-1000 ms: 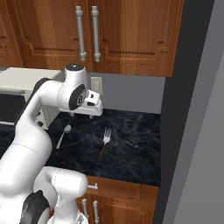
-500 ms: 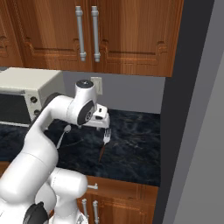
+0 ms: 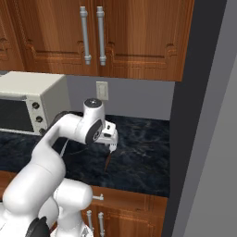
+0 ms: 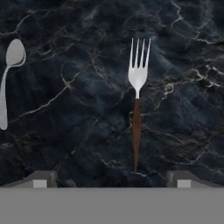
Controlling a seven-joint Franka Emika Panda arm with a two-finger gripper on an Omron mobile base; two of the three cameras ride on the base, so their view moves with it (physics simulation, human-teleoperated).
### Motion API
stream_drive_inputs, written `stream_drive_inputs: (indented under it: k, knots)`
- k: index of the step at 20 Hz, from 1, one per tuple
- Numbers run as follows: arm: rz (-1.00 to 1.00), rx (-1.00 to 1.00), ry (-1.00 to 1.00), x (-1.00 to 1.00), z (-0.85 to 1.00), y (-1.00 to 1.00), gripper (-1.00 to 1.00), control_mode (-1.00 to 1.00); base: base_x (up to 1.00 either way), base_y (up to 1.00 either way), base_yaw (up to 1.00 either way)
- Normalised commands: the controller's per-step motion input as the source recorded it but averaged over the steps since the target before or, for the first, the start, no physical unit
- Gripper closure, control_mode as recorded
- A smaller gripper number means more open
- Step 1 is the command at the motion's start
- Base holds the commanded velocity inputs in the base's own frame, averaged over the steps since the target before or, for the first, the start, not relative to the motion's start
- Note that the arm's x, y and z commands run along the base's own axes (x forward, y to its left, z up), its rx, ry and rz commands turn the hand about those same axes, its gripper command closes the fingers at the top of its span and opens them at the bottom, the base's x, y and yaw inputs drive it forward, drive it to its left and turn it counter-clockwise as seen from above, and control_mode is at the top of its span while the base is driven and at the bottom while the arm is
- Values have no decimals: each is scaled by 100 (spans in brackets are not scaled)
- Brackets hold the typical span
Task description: Take the fork and place it on the left side of the plate. Then take the spoon and place it on the right side of the plate. Make sure they're directly next to the plate.
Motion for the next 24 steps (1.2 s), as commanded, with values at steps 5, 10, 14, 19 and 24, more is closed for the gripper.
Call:
stream_drive_inputs:
  k: [5,10,14,19,24]
  knots:
    - [0,0,0,26,-37,-13,-100,-100,0,0,0]
    - [0,0,0,29,-38,-15,-100,-100,0,0,0]
    - [0,0,0,29,-38,-11,-100,-100,0,0,0]
    - [0,0,0,30,-35,-4,-100,-100,0,0,0]
    - [0,0,0,30,-32,0,-100,-100,0,0,0]
